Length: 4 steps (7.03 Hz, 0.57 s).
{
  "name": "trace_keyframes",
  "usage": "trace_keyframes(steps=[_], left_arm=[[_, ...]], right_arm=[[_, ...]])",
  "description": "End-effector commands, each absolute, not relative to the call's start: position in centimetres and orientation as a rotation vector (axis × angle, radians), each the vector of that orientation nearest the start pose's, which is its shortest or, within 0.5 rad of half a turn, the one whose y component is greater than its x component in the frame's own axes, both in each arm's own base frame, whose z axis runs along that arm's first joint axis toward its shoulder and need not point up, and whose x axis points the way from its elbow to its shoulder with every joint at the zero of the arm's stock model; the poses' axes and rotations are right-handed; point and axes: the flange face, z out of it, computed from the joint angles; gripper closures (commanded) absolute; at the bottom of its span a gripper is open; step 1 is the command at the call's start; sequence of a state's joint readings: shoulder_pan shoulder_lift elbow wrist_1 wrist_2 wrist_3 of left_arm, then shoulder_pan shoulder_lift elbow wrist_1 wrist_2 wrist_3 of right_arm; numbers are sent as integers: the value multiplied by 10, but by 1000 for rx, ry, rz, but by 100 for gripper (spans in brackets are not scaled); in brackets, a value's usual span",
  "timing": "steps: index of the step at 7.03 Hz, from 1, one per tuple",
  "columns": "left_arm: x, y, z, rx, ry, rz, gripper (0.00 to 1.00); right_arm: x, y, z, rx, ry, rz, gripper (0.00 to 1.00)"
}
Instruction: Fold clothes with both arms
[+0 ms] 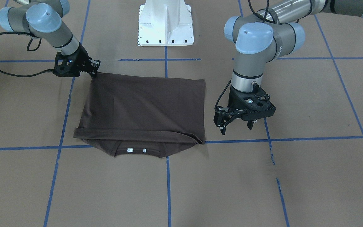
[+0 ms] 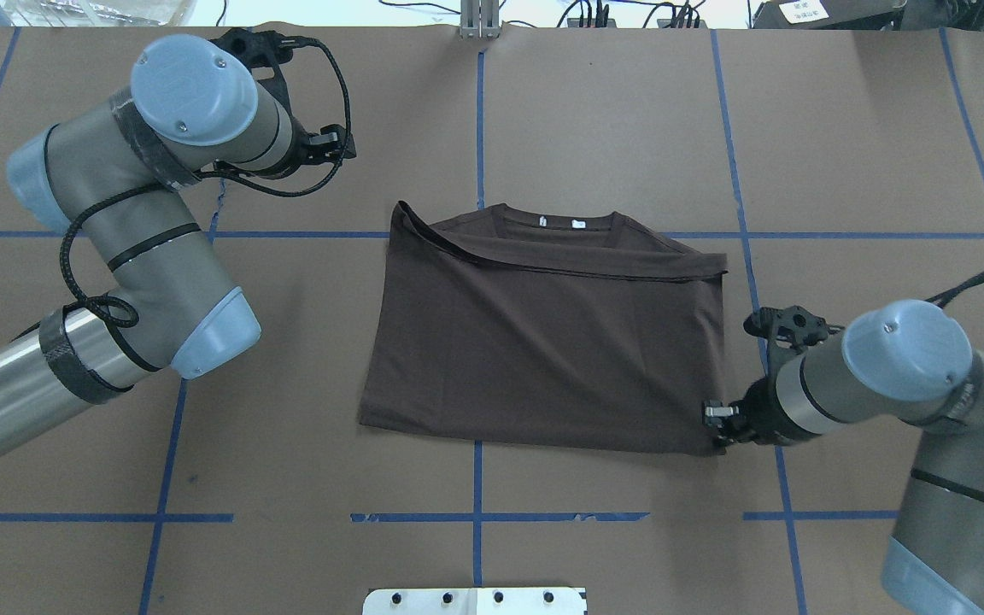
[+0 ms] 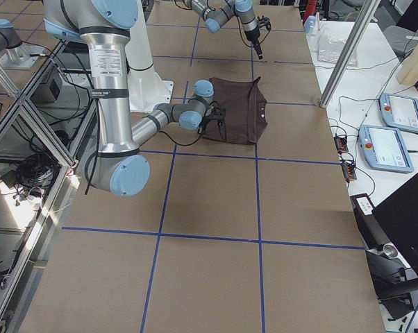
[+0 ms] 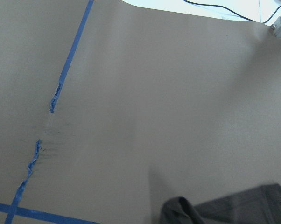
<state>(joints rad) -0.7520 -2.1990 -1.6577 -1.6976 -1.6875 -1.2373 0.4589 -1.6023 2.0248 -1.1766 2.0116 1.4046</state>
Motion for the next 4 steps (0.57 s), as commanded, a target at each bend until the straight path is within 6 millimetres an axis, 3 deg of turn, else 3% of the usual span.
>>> trace_keyframes(steps=[1, 2, 3, 4], left_arm=[[421, -554, 240, 339, 784, -341, 0], [421, -553, 238, 340, 789, -339, 0], [420, -549, 234, 339, 801, -335, 0], [424, -536, 228, 328, 824, -326, 0]], right_arm=[[-369, -206, 432, -279, -817, 43, 100], [-373, -188, 433, -310, -802, 26, 100], [-371, -183, 423, -313, -819, 20, 1], [-361, -184, 402, -306, -854, 46, 0]])
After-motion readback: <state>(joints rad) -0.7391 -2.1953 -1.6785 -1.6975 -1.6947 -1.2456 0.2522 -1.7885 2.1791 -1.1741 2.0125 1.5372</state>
